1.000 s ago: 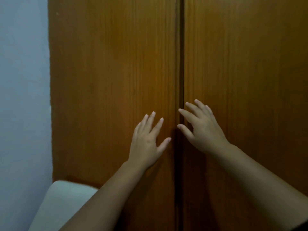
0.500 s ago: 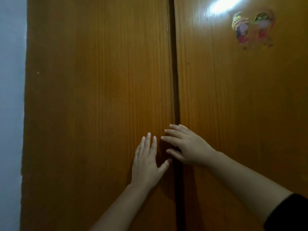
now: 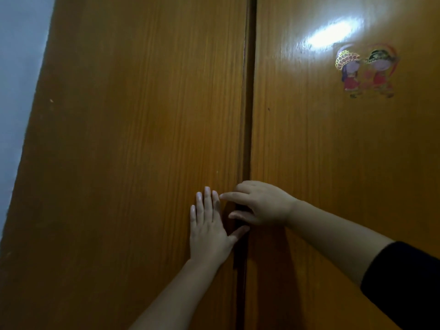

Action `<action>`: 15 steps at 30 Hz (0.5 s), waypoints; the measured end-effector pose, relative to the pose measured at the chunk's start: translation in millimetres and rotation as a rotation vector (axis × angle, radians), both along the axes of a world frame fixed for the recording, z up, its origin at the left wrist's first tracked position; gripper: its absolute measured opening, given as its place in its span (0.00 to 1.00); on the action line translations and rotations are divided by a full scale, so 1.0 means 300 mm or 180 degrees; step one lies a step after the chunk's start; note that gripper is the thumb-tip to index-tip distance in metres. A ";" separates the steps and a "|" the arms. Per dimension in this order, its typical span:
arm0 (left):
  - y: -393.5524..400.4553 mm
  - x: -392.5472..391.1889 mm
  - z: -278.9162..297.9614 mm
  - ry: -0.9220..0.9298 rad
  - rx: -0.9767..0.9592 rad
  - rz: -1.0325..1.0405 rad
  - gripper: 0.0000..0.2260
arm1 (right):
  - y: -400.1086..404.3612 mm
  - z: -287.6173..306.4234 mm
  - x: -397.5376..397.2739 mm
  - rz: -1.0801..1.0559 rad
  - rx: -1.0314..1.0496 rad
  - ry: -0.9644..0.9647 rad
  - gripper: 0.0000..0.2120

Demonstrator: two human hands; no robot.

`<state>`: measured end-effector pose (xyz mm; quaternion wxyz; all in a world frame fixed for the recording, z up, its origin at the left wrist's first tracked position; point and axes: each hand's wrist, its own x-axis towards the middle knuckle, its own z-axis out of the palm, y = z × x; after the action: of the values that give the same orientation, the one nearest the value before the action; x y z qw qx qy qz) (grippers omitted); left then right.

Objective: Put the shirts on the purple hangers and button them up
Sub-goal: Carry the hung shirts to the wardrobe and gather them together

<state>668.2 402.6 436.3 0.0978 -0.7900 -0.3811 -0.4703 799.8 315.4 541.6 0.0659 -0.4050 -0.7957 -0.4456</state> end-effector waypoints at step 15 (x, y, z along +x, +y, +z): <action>0.059 0.010 -0.022 -0.0011 0.0396 -0.0015 0.48 | 0.075 0.006 0.063 0.0190 0.0681 -0.0414 0.22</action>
<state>671.3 420.1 429.6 0.1450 -0.7824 -0.3495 -0.4946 818.7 338.0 543.4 0.0702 -0.3421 -0.7579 -0.5511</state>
